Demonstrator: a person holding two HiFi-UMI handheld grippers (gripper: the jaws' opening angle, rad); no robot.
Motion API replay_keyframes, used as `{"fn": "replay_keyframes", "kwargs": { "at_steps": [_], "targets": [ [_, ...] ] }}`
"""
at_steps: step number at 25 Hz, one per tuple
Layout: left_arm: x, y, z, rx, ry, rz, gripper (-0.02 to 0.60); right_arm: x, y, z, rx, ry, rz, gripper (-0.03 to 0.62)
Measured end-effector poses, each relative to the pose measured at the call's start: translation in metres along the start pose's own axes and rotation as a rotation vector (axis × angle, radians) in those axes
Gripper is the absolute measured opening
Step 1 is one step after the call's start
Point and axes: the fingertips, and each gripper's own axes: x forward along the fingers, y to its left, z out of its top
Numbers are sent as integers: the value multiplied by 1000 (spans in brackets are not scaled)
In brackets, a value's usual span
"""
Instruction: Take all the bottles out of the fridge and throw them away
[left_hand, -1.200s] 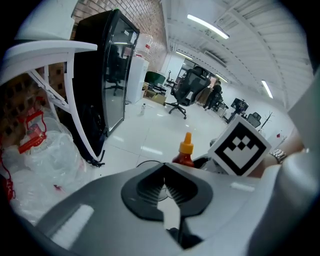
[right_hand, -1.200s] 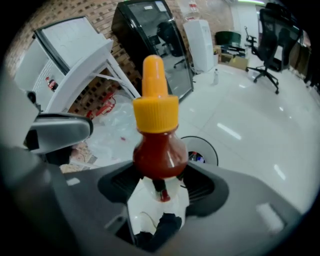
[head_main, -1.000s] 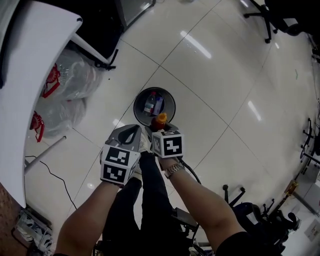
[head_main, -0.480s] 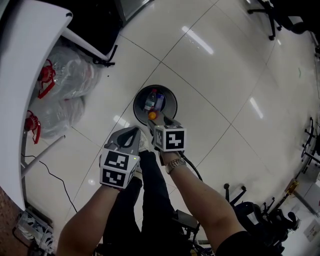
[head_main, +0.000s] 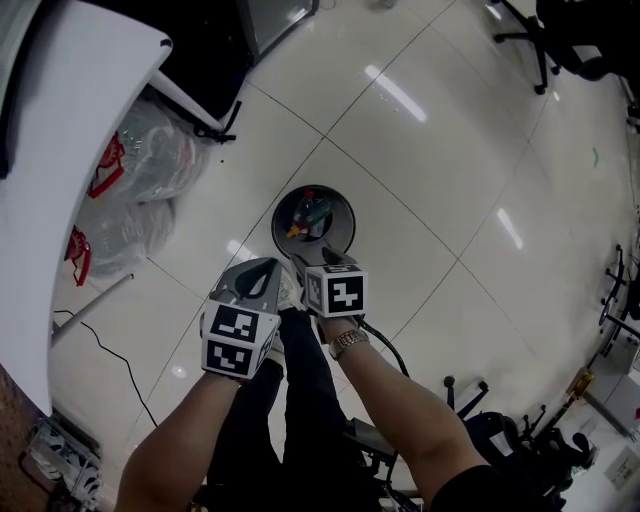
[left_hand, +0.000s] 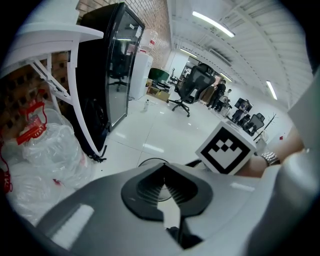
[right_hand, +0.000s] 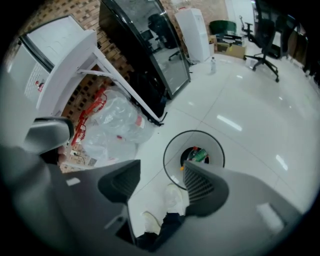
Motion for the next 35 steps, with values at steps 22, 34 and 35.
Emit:
{"fn": "replay_keyframes", "kwargs": {
  "at_steps": [22,34,35],
  "targets": [
    [-131,3,53,-26,-177,140,3,-118,119,62,-246,-150,101,268],
    [-258,17,85,-77,-349,306,3,-201,241,93,-490,-248,231,268],
    [-269,20,86,-85,-363,324,3,-206,254,95,-519,-253,247,268]
  ]
}}
